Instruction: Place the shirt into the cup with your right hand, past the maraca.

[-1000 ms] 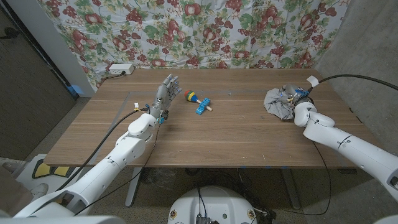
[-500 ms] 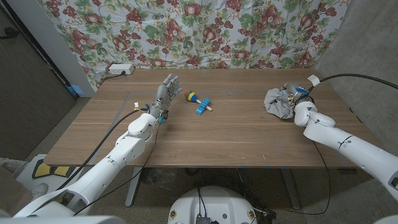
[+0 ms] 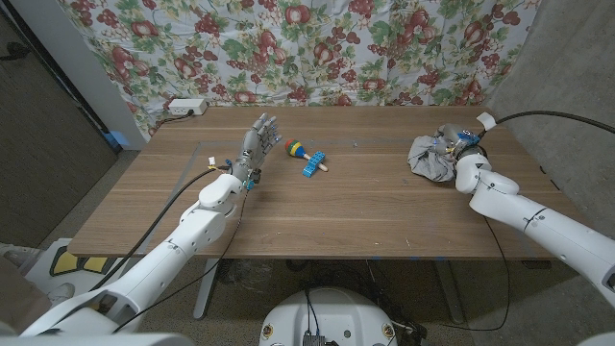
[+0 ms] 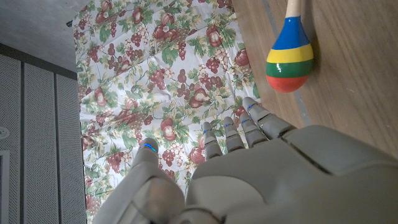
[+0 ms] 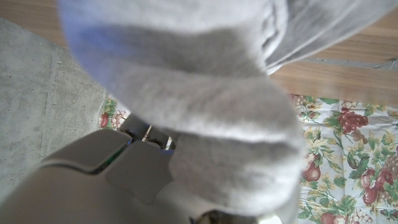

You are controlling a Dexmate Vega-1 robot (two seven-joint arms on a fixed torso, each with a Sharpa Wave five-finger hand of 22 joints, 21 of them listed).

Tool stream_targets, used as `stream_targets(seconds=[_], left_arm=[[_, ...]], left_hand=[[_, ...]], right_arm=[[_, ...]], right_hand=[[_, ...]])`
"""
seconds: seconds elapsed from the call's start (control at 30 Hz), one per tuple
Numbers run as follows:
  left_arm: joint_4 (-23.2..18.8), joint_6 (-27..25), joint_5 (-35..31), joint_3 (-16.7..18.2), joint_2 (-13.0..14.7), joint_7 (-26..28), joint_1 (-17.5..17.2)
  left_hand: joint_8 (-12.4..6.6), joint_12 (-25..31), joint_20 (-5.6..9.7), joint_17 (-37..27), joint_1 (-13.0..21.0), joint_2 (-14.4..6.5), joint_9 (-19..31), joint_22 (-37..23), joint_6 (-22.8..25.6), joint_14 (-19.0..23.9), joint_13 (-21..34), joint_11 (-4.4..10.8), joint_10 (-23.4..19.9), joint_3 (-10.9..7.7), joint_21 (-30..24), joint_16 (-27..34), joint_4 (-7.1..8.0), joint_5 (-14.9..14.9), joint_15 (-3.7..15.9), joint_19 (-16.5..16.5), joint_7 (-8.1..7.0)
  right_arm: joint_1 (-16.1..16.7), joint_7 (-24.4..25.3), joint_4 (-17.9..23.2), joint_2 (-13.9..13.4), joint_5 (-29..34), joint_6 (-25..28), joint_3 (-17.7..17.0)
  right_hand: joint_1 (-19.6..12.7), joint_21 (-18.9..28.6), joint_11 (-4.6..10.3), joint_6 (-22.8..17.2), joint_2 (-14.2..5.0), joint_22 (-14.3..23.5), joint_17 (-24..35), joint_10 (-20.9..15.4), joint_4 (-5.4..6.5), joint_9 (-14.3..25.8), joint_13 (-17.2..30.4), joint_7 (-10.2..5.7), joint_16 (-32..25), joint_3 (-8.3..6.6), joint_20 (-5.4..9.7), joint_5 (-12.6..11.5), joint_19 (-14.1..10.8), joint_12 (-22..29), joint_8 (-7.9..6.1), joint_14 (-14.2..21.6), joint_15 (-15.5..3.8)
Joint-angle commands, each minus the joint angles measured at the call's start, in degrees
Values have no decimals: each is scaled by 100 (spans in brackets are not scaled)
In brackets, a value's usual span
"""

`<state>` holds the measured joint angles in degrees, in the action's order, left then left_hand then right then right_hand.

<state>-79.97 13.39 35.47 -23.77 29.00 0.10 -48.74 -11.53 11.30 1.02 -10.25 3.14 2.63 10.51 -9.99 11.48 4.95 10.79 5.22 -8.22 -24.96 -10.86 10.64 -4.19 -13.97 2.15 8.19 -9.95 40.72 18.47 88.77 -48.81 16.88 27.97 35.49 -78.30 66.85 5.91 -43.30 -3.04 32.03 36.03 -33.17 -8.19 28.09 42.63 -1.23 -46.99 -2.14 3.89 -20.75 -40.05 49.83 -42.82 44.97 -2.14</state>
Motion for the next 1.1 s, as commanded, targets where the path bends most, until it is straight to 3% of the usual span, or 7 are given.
stream_targets(seconds=[0.03, 1.1], left_arm=[[127, 65, -27, -36, -58, -82, 96], [113, 56, -20, -28, -56, -71, 86]], left_hand=[[-7, 42, 26, -13, -28, -4, 23, -24, 59, -14, 13, -1, -43, -22, -45, 18, -28, 12, 175, -14, -7], [-34, 43, 39, -13, -39, -15, 22, -24, 196, -71, 13, -7, -60, -20, -35, 2, -42, 19, 156, -43, 4]], right_arm=[[37, -6, 221, -103, 45, 131, -87], [148, 57, 663, -232, 154, 424, -269]], right_hand=[[-527, 107, -31, -35, -420, 11, -9, -60, 8, 60, 33, 11, -30, 6, 824, 41, 46, 27, -58, 388, -1114], [-530, 568, -86, -23, -402, -67, 82, -178, 28, 284, 146, 37, 43, -82, 786, 256, 379, -22, -246, 430, -1110]])
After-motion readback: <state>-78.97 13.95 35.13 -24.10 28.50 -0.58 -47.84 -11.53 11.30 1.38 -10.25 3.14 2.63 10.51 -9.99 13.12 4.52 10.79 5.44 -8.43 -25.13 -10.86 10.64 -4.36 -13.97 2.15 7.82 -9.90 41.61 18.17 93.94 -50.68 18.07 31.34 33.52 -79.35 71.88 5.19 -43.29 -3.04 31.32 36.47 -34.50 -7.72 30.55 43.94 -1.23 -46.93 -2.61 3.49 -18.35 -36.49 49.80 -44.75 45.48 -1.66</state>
